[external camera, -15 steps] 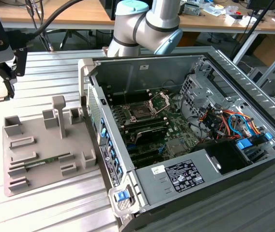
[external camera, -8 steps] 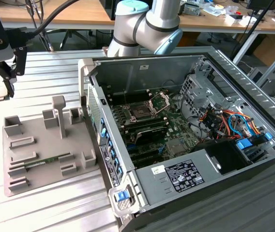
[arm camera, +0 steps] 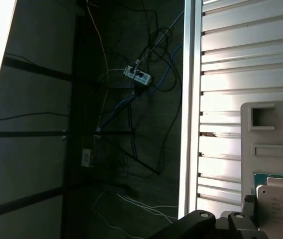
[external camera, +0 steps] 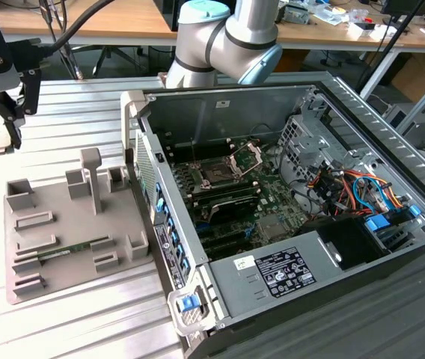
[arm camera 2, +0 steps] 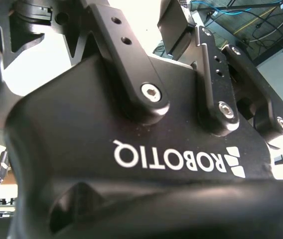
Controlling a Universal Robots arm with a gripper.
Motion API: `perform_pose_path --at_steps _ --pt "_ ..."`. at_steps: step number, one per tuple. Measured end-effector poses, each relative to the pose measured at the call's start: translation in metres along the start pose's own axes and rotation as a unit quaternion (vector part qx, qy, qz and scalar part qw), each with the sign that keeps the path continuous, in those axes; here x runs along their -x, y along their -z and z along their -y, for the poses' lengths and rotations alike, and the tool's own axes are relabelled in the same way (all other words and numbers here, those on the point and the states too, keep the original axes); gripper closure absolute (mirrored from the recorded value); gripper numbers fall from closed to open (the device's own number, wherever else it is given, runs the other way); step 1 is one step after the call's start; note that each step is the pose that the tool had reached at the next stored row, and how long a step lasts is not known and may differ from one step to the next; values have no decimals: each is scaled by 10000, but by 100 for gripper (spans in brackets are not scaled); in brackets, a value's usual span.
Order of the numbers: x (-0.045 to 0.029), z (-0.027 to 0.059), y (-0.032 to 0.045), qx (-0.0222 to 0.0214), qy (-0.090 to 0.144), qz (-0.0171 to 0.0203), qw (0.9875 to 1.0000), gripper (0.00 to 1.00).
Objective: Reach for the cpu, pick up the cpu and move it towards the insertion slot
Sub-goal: 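Pick up the cpu and move it towards the insertion slot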
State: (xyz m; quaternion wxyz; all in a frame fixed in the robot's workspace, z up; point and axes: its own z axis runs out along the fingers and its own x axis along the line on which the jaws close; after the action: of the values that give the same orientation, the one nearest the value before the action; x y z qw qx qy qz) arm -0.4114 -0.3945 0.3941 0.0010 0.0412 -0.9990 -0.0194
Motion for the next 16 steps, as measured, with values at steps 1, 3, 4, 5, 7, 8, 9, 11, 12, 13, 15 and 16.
perform_pose_path --at_steps 1,3,4,5,7,8,9,11,12,13,15,16 --pt "0 0 3 0 0 0 10000 45" --pt "0 0 9 0 0 0 10000 45" --pt "0 -1 12 0 0 0 10000 45" --pt "0 -1 15 0 0 0 10000 45" --pt "0 -1 21 0 0 0 10000 45" --pt "0 -1 23 0 0 0 10000 45" --pt "0 -1 28 0 0 0 10000 45" --pt "0 -1 33 0 0 0 10000 45" --pt "0 -2 39 0 0 0 10000 45" --pt "0 -2 43 0 0 0 10000 45" --pt "0 -2 52 0 0 -1 10000 45" --pt "0 -2 56 0 0 0 10000 45"
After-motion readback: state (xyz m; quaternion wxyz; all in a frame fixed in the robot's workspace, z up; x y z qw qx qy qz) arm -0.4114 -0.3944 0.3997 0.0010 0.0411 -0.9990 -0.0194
